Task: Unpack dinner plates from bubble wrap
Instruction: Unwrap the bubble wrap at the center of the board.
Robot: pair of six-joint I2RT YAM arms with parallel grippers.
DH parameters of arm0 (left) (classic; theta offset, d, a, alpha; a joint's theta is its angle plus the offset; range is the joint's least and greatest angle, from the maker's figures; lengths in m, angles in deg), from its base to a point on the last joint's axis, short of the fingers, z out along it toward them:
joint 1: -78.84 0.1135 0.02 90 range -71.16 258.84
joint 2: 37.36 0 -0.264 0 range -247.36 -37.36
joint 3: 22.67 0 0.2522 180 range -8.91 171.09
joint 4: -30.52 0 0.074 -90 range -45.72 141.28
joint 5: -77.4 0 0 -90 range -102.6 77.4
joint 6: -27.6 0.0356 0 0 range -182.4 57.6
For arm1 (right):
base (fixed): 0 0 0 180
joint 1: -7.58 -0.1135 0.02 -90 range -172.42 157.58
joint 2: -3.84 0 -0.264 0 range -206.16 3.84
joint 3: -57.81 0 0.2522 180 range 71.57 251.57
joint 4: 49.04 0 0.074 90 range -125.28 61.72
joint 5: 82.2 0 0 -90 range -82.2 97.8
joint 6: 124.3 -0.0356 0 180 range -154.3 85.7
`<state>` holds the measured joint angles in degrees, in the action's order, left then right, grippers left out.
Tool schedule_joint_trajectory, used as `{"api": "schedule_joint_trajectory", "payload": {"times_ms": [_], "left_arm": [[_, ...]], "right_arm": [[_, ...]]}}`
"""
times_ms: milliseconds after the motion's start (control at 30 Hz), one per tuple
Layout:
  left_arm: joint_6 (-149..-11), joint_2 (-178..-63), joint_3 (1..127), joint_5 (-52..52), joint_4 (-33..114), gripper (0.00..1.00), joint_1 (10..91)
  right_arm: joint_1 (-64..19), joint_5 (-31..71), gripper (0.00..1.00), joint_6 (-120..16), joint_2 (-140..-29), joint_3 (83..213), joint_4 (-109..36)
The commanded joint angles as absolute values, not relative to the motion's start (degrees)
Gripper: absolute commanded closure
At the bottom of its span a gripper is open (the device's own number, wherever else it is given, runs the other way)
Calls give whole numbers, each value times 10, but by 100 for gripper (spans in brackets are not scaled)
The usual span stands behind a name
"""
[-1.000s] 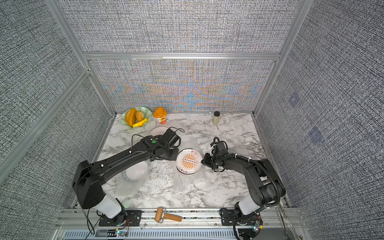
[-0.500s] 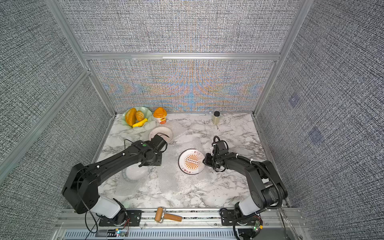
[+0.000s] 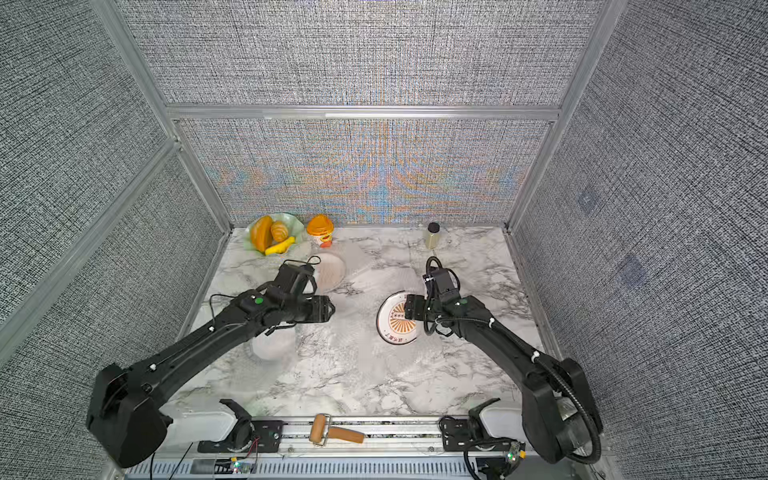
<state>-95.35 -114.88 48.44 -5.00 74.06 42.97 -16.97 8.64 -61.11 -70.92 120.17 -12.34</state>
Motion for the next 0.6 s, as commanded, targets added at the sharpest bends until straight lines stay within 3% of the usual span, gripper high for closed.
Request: {"api": "schedule_joint_trajectory", "payload": {"times_ms": [0,567], "left_arm": [[-950,-1191,488,25,639,33,413],[-989,-1401,524,97,522,33,342]], "right_arm": [[-170,42,14,-603,-717,1196,-84],[-134,136,14,-616,-784,1118,-236]]}}
